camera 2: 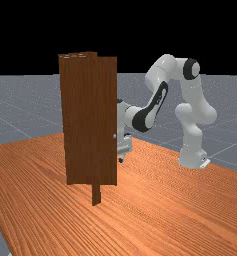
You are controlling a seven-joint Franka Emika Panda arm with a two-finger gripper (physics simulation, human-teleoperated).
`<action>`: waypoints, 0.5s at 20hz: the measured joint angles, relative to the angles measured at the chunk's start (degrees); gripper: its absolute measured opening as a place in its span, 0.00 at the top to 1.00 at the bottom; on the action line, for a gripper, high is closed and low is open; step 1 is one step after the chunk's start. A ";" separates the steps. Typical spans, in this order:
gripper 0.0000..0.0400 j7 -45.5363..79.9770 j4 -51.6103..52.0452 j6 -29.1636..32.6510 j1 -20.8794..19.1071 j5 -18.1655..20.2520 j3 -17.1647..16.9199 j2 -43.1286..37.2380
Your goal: Open the door
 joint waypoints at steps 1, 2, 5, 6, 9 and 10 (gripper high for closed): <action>0.39 0.00 0.00 0.00 0.00 0.00 0.00 0.00; 0.63 0.00 0.00 0.00 0.00 0.00 0.00 0.00; 0.92 0.00 0.00 0.00 0.00 0.00 0.00 0.00; 0.95 -0.75 0.49 -0.15 -0.12 -0.04 0.13 0.30; 0.99 -0.08 0.95 -0.87 -0.01 0.02 0.02 0.49; 0.99 -0.11 1.16 -1.23 -0.02 0.03 0.02 0.59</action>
